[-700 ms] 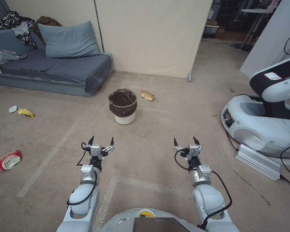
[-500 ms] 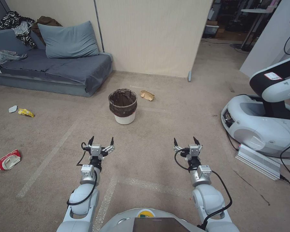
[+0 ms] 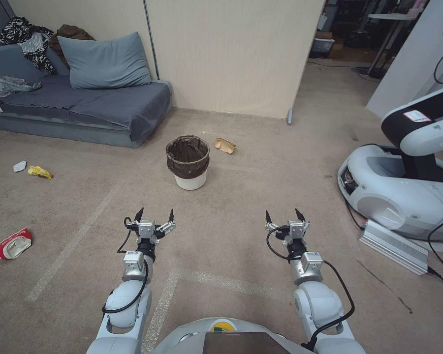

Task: Pick up the trash bin, then pick up the garbage from the floor and place it into the trash bin.

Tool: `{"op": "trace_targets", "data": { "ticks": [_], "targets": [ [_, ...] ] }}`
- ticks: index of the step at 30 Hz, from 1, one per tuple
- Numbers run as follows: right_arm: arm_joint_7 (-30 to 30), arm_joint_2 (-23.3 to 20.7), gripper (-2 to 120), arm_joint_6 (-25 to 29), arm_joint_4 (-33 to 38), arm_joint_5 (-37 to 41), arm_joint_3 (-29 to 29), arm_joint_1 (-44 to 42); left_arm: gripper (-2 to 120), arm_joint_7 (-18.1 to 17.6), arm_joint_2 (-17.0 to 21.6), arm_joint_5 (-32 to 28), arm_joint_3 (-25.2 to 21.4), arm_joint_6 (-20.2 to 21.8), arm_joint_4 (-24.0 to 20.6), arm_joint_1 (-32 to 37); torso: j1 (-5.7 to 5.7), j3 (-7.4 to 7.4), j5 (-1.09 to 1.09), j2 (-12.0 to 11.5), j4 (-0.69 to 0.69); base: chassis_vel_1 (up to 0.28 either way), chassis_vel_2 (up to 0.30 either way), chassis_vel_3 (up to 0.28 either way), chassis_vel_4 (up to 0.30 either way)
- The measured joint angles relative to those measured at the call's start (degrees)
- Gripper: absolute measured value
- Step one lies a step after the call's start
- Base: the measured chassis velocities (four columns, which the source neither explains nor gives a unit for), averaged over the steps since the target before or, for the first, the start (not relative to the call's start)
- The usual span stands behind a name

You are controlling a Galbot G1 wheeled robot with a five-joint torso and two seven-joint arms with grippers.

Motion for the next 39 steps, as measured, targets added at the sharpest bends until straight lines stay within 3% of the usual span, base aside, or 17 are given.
{"op": "trace_targets", "data": {
  "ticks": [4, 8, 11, 13, 15, 18, 39],
  "targets": [
    [0.22, 0.01, 100, 0.25, 0.0, -0.01, 0.09, 0.0, 100, -0.38, 0.01, 0.01, -0.01, -0.14, 0.0, -0.06, 0.0, 0.0, 0.0, 0.0, 0.0, 0.0, 0.0, 0.0, 0.0],
    [3.54, 0.51, 100, 4.77, 0.38, -0.46, 1.87, 0.24, 100, -2.54, 0.14, 0.19, -0.19, -1.11, 0.03, -0.45, 0.0, 0.0, 0.0, 0.0, 0.01, 0.0, 0.0, 0.0, 0.0],
    [8.76, 1.35, 100, 11.86, 1.18, -1.46, 4.65, 0.64, 100, -8.97, 0.6, 1.03, -0.98, -4.15, 0.17, -1.81, 0.0, 0.0, 0.0, 0.0, -0.01, 0.0, 0.0, 0.0, 0.0],
    [10.0, 1.53, 100, 13.55, 1.37, -1.7, 5.3, 0.75, 100, -10.64, 0.72, 1.25, -1.15, -4.96, 0.24, -2.16, 0.0, 0.0, 0.0, 0.0, 0.0, 0.0, 0.0, 0.0, 0.0],
    [13.6, 2.01, 100, 18.64, 2.07, -2.23, 7.29, 1.02, 100, -16.08, 1.13, 1.97, -1.74, -7.57, 0.4, -3.27, 0.0, 0.0, 0.0, 0.0, -0.01, 0.0, 0.0, 0.0, 0.0],
    [14.08, 1.83, 100, 20.16, 2.66, -2.13, 7.65, 0.95, 100, -18.72, 1.43, 2.26, -2.13, -9.43, 0.45, -3.8, 0.0, 0.0, 0.0, 0.0, -0.01, 0.0, 0.0, 0.0, 0.0],
    [13.23, 1.43, 100, 20.39, 3.0, -1.97, 7.22, 0.39, 100, -19.01, 1.4, 2.97, -2.13, -10.37, 0.77, -3.58, 0.0, 0.0, 0.0, 0.0, 0.01, 0.0, 0.0, 0.0, 0.0]
  ]
}}
